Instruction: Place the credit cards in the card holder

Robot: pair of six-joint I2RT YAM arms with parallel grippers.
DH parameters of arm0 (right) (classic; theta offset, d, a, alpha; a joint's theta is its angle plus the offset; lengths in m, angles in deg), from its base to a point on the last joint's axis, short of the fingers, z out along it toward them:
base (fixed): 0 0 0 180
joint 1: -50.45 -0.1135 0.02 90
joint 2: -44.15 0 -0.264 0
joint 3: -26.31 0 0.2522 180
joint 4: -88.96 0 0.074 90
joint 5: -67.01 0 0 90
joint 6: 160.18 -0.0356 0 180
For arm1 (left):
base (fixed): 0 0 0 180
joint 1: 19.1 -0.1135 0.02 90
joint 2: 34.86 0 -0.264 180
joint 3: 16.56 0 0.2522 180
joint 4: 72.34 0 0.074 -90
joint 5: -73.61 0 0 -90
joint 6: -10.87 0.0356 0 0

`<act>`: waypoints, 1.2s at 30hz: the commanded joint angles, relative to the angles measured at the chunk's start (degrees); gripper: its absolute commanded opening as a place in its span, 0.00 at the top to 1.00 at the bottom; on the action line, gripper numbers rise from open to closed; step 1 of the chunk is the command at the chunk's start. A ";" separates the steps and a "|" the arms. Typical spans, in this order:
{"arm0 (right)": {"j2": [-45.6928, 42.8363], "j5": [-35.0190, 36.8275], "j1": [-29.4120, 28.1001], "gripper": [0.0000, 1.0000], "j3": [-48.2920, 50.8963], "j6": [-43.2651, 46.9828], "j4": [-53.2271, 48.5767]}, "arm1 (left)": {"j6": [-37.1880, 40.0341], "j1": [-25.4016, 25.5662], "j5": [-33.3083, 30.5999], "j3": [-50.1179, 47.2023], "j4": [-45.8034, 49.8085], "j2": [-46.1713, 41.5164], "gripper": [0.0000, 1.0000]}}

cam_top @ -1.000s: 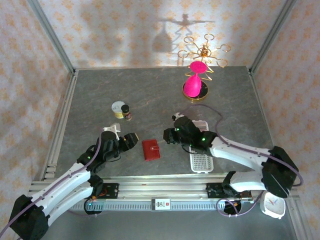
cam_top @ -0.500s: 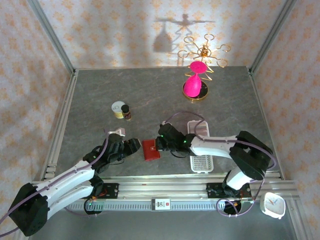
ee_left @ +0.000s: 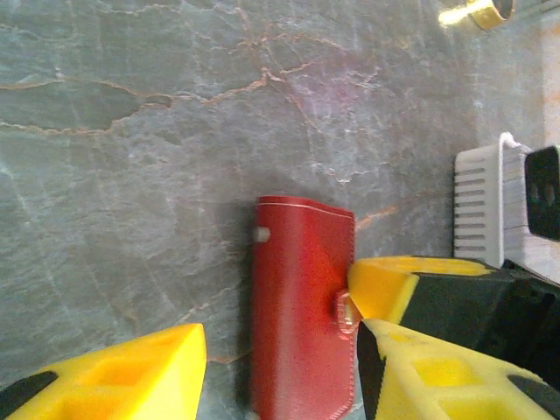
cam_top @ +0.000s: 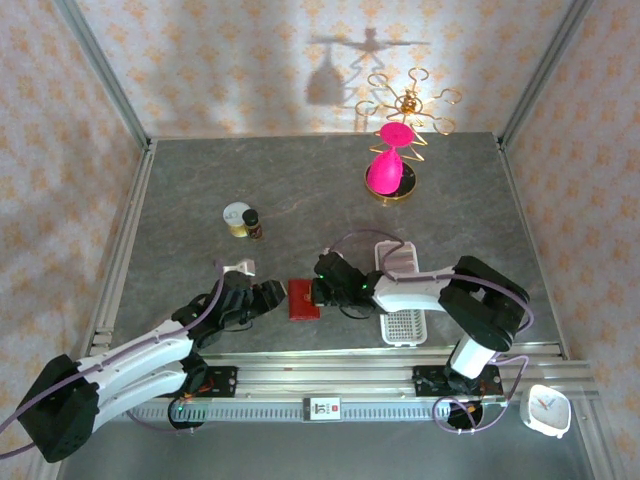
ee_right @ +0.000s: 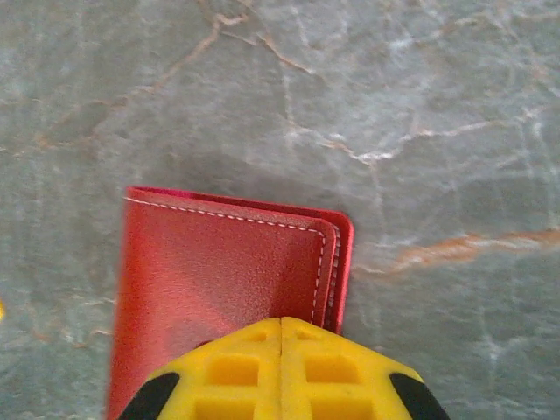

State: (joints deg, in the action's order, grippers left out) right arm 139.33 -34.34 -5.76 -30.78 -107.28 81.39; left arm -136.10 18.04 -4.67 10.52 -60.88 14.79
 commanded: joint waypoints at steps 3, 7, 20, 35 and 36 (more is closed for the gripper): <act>0.98 3.20 -0.30 1.00 4.18 -1.90 -0.23 | -1.25 2.09 -1.61 -0.90 -3.44 1.71 0.50; 0.26 3.17 -0.28 1.00 5.98 -3.38 1.04 | -2.85 4.09 -0.77 -1.30 -7.17 3.88 0.51; -1.61 3.07 -0.32 1.00 9.93 -4.86 5.58 | -4.50 8.96 -0.93 0.33 -16.15 15.04 0.56; -11.57 8.99 -0.30 0.96 12.46 -6.06 8.22 | -1.11 9.80 0.84 2.66 -19.80 15.43 0.90; -13.70 10.63 -0.37 0.90 13.11 -6.11 8.83 | 1.80 9.84 -1.25 3.84 -16.07 13.76 0.91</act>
State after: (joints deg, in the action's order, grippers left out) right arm 130.74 -29.60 -5.78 -19.03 -112.49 91.30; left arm -139.97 27.60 -2.85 11.00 -80.70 32.03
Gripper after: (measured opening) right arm 0.078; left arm 0.103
